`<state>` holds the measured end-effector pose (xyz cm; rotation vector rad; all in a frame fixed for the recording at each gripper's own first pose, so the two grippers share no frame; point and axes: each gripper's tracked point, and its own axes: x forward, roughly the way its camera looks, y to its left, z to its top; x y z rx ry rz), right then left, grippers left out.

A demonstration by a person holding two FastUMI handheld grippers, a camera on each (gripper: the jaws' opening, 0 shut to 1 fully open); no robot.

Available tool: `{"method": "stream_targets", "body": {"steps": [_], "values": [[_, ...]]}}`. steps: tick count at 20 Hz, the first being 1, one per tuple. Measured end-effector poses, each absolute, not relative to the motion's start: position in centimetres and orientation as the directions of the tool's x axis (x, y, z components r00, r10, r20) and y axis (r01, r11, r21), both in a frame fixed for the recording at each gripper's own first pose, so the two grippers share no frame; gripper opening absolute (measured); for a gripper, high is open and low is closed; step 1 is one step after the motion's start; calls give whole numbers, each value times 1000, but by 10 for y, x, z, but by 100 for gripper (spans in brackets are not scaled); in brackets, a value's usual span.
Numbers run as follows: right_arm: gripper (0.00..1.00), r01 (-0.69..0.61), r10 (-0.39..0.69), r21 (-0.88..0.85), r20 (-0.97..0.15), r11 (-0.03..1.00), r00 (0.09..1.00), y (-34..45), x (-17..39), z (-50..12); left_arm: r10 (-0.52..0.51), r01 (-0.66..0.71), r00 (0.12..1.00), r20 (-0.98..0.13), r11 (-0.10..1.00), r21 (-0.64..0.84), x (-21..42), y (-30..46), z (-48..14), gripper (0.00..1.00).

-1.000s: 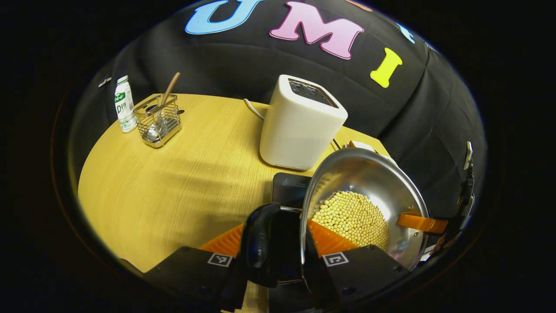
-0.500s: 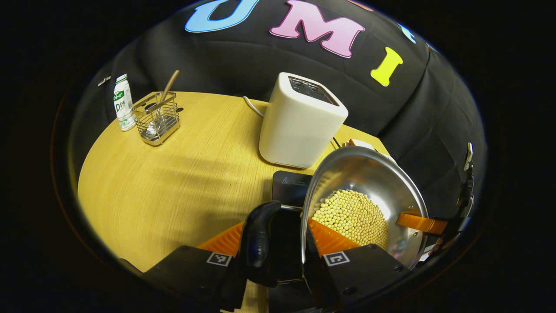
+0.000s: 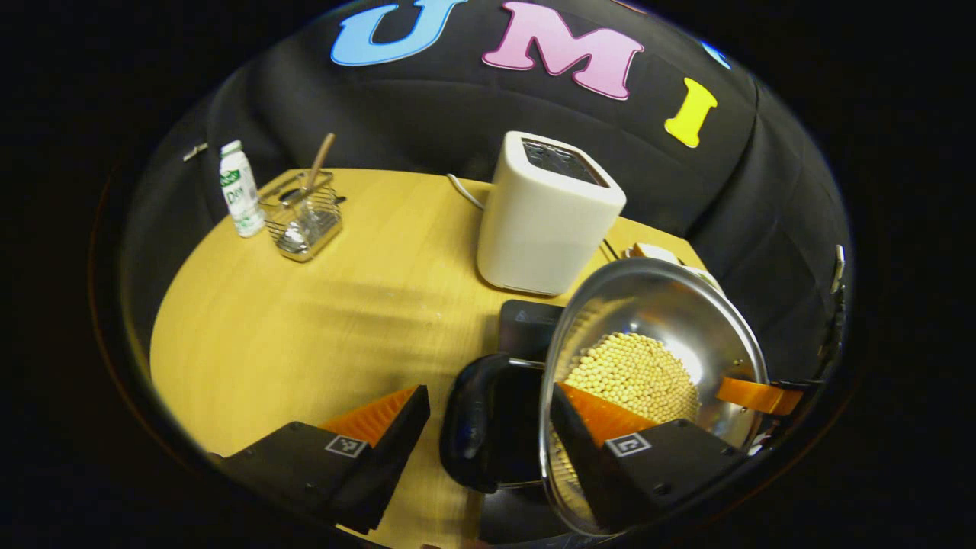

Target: First push the handle of the pot to place it horizontally, then grasp the pot with both hands and set it on the induction cooktop.

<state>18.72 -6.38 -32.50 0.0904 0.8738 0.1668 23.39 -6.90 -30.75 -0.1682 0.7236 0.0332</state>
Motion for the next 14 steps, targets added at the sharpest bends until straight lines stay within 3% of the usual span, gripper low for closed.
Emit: {"method": "stream_targets", "body": {"steps": [7, 14], "values": [[99, -146, 194, 128, -657, 981, 728, -75, 181, -274, 19, -118, 819, -574, 983, -137, 207, -75, -254, 96], [98, -159, 166, 52, -416, 986, 894, -81, 169, -161, 45, -62, 945, -325, 997, -42, 169, -77, -124, 95]]}}
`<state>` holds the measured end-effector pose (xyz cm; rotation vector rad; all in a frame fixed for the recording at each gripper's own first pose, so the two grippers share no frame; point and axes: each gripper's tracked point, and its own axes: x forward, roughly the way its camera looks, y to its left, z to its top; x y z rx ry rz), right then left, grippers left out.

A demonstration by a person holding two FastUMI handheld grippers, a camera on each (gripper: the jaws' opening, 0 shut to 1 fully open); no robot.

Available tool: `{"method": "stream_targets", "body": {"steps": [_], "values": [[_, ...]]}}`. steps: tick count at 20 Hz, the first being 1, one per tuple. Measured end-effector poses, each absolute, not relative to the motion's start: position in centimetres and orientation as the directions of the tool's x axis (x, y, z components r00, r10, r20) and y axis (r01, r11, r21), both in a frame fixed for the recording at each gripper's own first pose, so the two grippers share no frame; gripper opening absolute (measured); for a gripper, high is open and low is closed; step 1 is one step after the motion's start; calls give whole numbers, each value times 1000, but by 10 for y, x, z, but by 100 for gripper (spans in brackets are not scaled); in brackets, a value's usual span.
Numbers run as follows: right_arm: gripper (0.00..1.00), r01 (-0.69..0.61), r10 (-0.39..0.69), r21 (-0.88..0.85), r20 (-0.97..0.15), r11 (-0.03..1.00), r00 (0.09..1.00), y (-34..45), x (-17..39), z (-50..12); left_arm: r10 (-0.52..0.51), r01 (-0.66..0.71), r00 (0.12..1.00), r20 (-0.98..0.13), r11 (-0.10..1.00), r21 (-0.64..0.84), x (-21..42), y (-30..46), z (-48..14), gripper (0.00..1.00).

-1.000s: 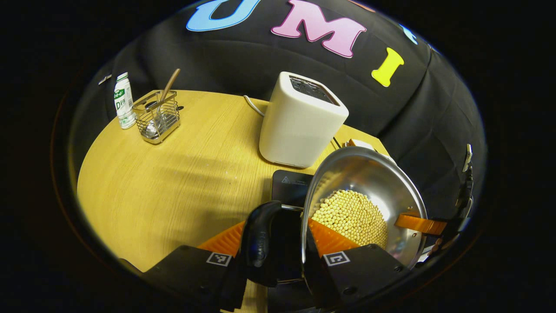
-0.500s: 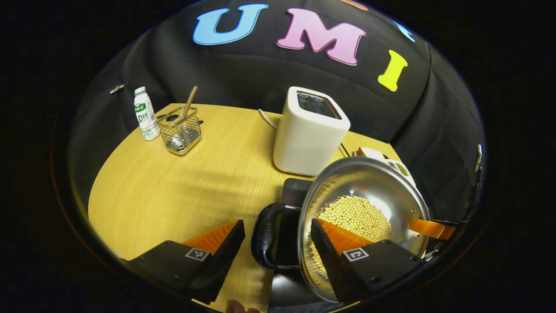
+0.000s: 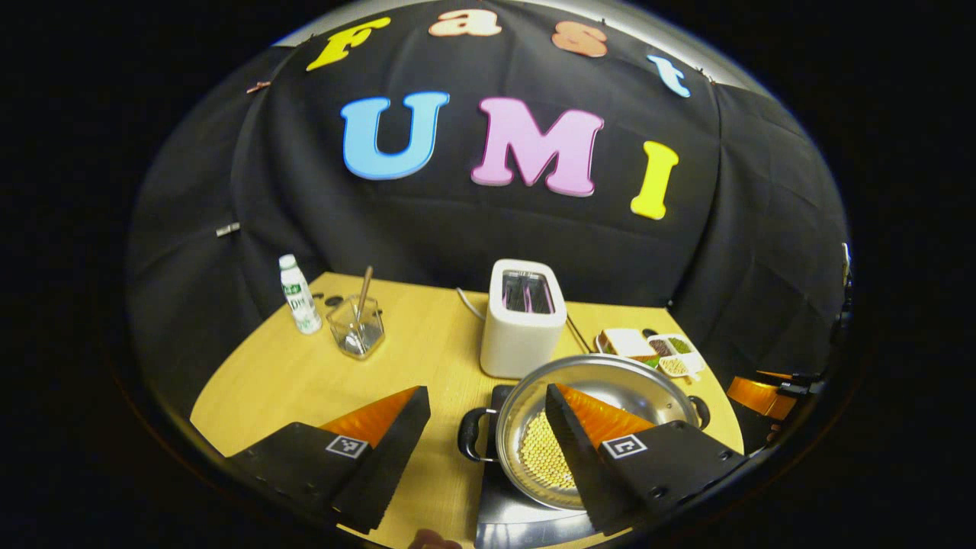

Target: First push the handle of the pot to place it horizontally, then grasp the pot with both hands and set it on the induction cooktop.

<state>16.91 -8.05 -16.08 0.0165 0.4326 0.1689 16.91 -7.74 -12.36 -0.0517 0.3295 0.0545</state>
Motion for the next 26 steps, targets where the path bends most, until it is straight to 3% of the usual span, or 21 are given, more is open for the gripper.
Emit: {"method": "stream_targets", "body": {"steps": [6, 13, 18, 26], "values": [[98, -113, 119, 41, -226, 993, 967, -76, 110, -74, 27, -27, 990, -140, 1000, 2, 98, -76, -44, 95], [98, -93, 96, 34, -111, 995, 989, -73, 22, -40, 71, -71, 997, -12, 996, 47, 0, -52, -21, 95], [98, -77, 82, 47, -108, 996, 991, -81, -26, -38, 117, -116, 993, -25, 993, 34, -59, -32, -32, 93], [98, -90, 93, 35, -106, 995, 990, -84, -44, -39, 158, -158, 987, -31, 987, -15, -97, -22, -41, 95]]}}
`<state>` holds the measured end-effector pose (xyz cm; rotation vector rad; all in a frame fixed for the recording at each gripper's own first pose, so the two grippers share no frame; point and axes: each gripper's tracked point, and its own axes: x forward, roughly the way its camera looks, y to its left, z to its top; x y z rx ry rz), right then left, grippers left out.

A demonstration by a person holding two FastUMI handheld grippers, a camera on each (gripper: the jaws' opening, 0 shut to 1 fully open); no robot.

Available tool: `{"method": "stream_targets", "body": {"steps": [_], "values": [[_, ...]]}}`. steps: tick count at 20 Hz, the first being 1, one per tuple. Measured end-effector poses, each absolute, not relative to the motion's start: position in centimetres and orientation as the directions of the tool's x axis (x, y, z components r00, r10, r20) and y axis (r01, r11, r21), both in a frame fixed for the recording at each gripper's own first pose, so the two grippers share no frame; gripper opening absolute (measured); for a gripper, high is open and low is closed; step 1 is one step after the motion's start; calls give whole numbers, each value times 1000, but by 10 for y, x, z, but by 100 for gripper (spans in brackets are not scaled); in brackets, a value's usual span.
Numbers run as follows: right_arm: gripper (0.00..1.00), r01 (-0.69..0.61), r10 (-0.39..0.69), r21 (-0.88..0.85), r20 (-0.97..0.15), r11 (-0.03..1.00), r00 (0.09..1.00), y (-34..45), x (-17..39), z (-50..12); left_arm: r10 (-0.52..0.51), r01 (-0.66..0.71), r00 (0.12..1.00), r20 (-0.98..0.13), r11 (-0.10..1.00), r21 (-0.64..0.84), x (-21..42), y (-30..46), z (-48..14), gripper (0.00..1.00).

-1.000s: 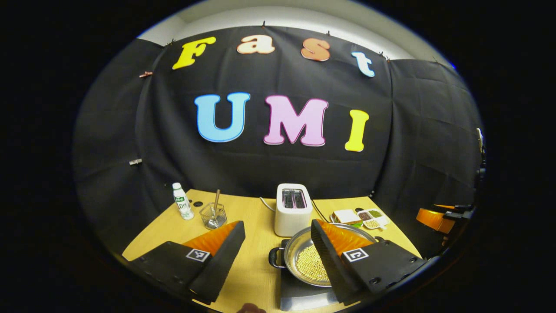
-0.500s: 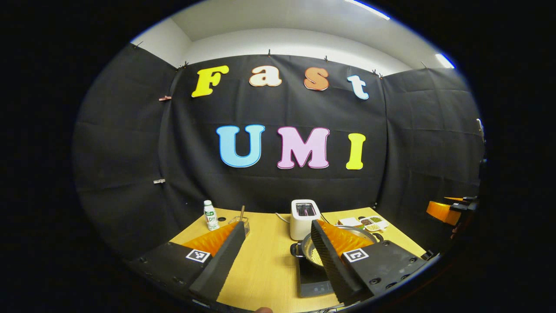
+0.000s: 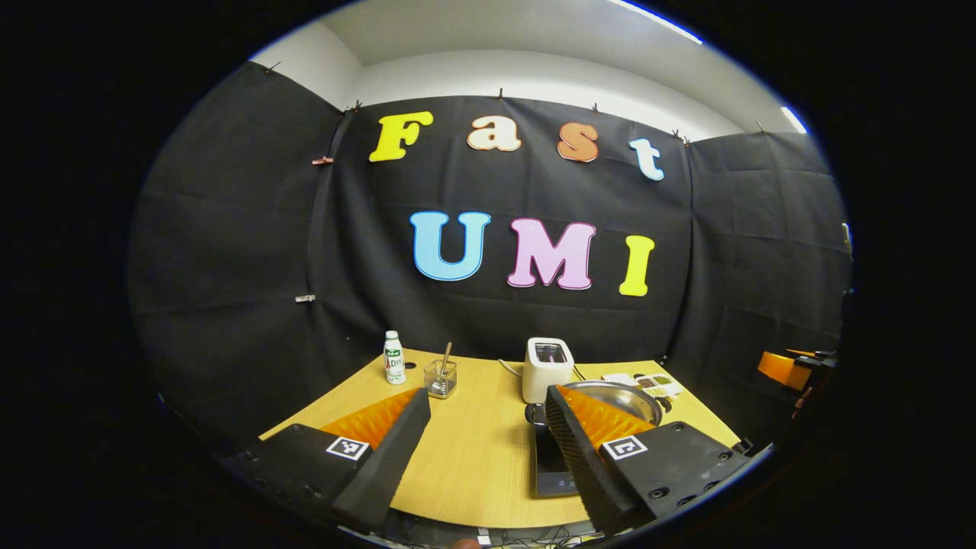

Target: First push the handle of the pot to place it horizontally, then grasp the pot with both hands and set it on the induction cooktop.

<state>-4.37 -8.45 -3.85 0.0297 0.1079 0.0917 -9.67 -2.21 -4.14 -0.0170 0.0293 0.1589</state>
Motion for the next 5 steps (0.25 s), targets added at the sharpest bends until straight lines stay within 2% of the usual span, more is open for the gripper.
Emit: {"method": "stream_targets", "body": {"steps": [5], "values": [[100, -126, 131, 44, -107, 991, 986, -75, -42, -35, 143, -142, 989, -28, 990, 9, -100, -35, -41, 95]]}}
